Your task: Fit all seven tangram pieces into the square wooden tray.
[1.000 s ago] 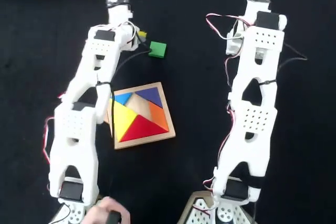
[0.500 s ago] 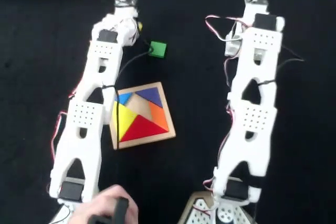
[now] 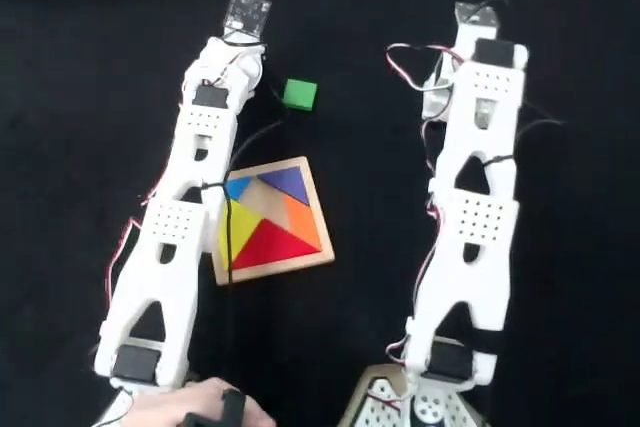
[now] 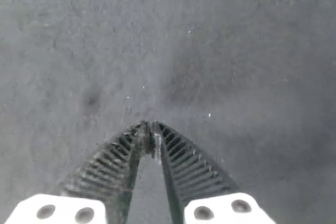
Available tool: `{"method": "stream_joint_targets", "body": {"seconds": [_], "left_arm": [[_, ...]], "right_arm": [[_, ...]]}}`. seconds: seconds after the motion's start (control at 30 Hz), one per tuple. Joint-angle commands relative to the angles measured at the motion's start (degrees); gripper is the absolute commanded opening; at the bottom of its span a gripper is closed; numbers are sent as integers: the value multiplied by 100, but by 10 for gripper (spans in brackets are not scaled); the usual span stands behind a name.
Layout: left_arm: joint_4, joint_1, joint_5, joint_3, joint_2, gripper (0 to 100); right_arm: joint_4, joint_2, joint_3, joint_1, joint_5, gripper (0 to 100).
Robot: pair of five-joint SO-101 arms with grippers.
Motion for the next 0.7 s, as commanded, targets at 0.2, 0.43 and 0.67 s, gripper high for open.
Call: {"method": "stream_joint_targets", "body": {"seconds": [0.2,0.43,0.67], "left_arm": [[897,-145,818,-936,-299,29],[2884,-611,1899,-936,-1811,29],[3429,-593,1969,-927,-2523,30]], "right_arm": [[-44,611,-1262,-105,9,11],[-519,936,-2237,-721,589,11],[-1301,901,-1727,-1178,1398,11]]}}
